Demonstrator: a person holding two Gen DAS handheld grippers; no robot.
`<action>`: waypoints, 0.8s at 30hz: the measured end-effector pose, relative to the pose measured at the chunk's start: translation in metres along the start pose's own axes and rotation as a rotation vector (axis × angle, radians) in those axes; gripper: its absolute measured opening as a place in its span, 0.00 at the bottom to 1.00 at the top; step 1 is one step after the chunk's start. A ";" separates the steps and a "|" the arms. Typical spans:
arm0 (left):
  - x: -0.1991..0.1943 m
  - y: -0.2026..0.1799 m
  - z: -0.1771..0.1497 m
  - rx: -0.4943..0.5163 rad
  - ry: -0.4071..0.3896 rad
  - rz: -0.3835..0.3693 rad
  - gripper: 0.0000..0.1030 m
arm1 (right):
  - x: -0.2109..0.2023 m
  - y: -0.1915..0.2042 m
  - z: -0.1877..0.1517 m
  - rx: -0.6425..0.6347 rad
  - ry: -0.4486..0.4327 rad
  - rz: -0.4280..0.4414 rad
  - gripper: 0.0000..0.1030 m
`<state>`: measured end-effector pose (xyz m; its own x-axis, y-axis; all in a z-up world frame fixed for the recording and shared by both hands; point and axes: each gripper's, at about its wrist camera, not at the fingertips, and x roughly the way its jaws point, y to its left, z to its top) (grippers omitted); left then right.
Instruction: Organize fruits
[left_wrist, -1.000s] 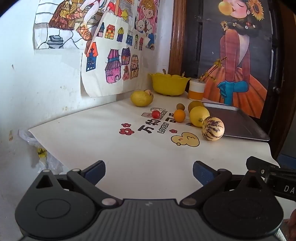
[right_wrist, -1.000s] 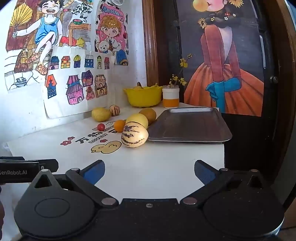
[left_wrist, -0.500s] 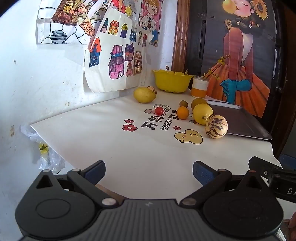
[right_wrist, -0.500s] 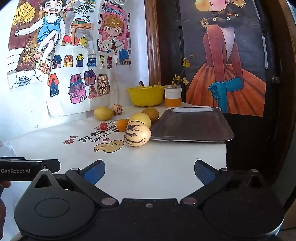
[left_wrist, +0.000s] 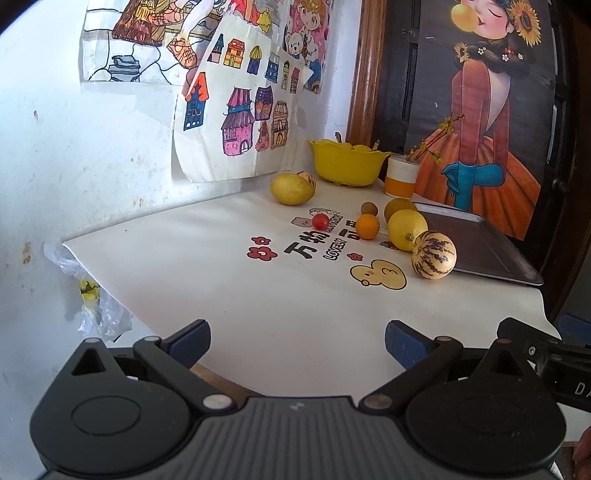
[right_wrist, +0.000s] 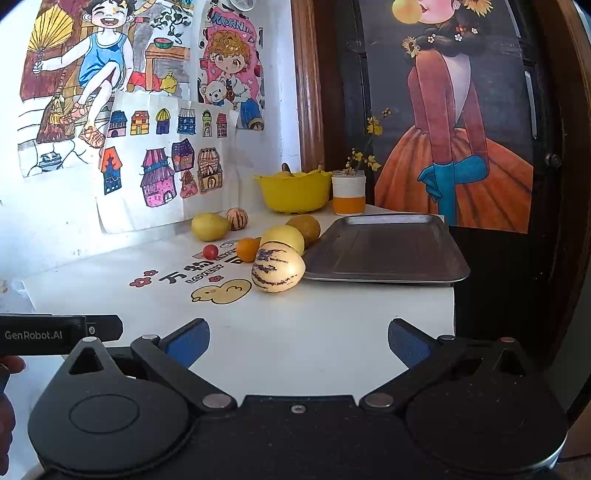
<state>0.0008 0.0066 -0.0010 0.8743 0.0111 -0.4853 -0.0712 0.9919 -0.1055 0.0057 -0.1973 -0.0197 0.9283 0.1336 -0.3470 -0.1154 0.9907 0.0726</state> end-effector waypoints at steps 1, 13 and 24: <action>0.000 0.000 0.000 0.000 0.000 0.000 1.00 | 0.000 0.000 0.000 0.000 0.000 0.000 1.00; -0.001 -0.001 -0.001 0.001 -0.002 -0.001 1.00 | -0.001 0.000 0.000 -0.005 0.001 0.009 1.00; -0.002 0.002 0.000 -0.006 -0.004 0.003 1.00 | -0.001 -0.001 0.000 -0.006 0.003 0.012 1.00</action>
<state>-0.0007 0.0083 -0.0004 0.8757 0.0146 -0.4826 -0.0767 0.9911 -0.1092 0.0050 -0.1980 -0.0199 0.9260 0.1451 -0.3485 -0.1282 0.9892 0.0712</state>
